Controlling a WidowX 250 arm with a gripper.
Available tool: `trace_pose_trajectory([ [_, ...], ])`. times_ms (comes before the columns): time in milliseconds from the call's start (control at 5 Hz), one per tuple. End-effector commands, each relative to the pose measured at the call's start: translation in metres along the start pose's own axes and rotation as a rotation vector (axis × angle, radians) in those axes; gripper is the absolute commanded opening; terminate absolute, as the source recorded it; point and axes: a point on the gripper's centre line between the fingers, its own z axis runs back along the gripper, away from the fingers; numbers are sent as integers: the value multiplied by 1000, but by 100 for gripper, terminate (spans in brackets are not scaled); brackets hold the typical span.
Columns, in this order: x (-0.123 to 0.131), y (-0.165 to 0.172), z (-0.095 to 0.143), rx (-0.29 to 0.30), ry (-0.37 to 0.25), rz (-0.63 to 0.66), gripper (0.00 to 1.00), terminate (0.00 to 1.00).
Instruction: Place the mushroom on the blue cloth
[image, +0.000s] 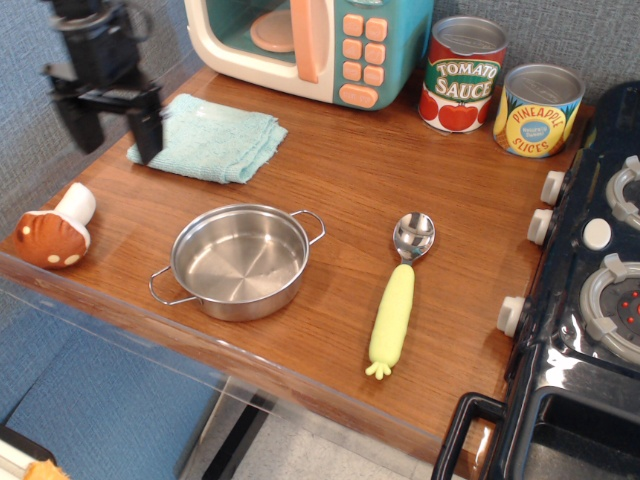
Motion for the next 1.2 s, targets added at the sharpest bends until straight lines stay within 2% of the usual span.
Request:
trace_pose_trajectory([
  [0, -43, 30, 4, 100, -47, -15, 100, 0],
  [200, -41, 31, -12, 109, -43, -8, 100, 0],
  [600, -37, 30, -36, 87, -4, 44, 100, 0],
  [800, -38, 30, -38, 72, 1, 45, 0, 0],
  [1000, -29, 31, -16, 54, -42, 29, 0, 0],
])
